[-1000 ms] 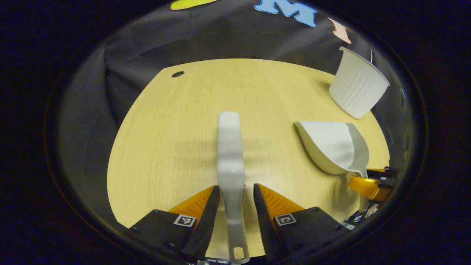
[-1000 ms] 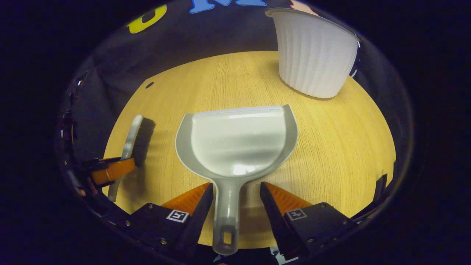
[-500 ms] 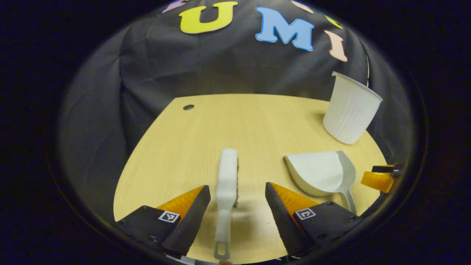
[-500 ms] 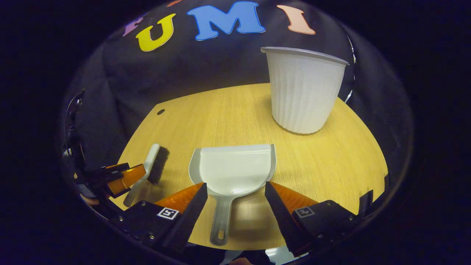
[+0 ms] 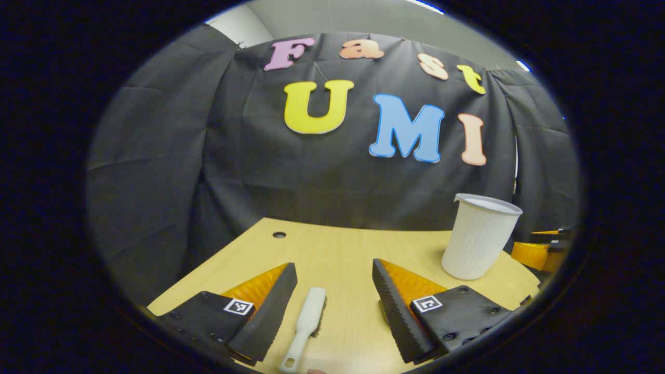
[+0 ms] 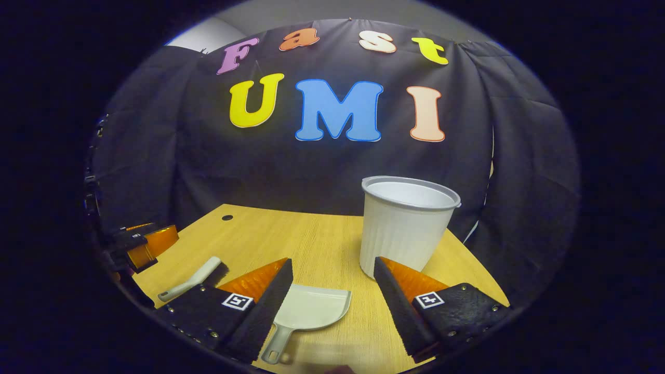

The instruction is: Pick up the small broom and dustpan from the desktop, sweep the trash into the dustpan with the broom, and then empty the trash into the garbage bin.

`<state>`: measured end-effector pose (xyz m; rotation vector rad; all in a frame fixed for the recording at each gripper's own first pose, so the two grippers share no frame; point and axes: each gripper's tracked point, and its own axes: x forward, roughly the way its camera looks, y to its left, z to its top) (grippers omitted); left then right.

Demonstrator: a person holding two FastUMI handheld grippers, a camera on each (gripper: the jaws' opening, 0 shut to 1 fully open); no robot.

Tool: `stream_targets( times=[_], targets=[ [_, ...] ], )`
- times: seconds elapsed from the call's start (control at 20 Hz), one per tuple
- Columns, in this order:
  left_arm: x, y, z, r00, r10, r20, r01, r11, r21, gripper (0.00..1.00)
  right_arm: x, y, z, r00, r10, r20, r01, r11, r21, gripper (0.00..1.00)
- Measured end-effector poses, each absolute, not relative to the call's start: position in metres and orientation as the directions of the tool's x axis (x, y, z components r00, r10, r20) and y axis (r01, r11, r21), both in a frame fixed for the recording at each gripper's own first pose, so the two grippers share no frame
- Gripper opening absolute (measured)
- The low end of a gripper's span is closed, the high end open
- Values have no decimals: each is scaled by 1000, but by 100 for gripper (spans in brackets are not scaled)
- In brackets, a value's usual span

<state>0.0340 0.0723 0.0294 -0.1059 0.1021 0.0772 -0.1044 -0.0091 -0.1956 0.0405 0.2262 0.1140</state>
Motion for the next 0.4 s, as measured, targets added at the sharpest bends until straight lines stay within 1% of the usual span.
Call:
stream_targets(
  times=[0.1,0.2,0.4],
  targets=[
    [31,68,45,997,78,-22,-80,993,-91,95,-104,-19,-177,981,117,-152,-115,993,24,98],
    [27,63,60,996,81,29,-79,993,-84,95,-107,-22,-168,989,118,-91,-120,993,-19,98],
    [25,61,71,994,86,68,-81,994,-73,95,-107,-24,-148,993,120,-19,-121,991,-55,97]
  ],
)
